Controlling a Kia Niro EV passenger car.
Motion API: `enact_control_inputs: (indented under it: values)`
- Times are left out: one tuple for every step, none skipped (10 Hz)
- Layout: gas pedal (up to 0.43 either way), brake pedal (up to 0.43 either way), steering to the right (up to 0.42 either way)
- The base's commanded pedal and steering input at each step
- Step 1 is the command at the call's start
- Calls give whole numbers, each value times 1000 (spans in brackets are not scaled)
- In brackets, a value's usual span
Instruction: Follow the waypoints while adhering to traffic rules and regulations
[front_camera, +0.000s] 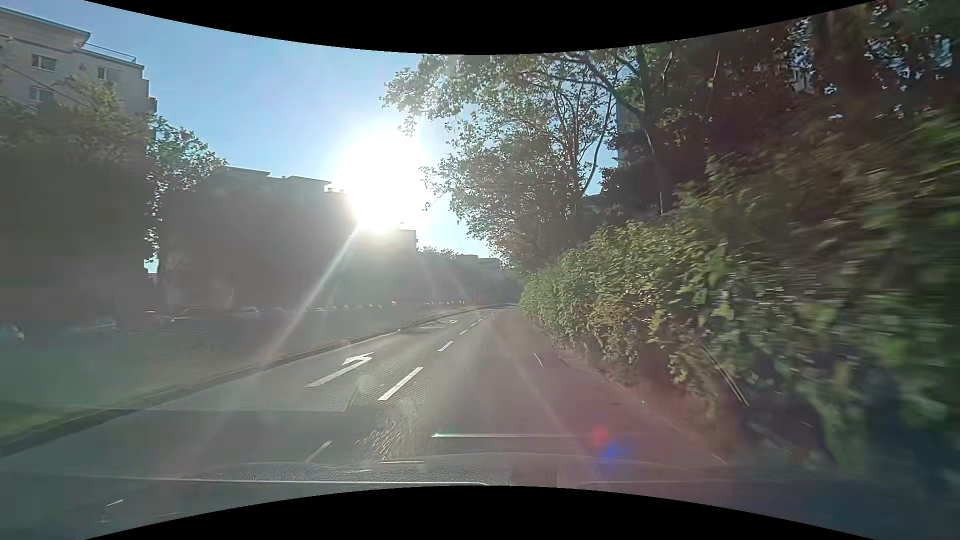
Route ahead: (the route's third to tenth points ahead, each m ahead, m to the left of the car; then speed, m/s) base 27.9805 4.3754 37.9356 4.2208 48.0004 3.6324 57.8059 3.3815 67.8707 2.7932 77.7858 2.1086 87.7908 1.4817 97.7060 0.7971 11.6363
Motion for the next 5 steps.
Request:
enact_control_inputs:
  values:
    - [110, 0, 2]
    - [110, 0, 3]
    - [110, 0, 3]
    - [110, 0, 3]
    - [110, 0, 3]
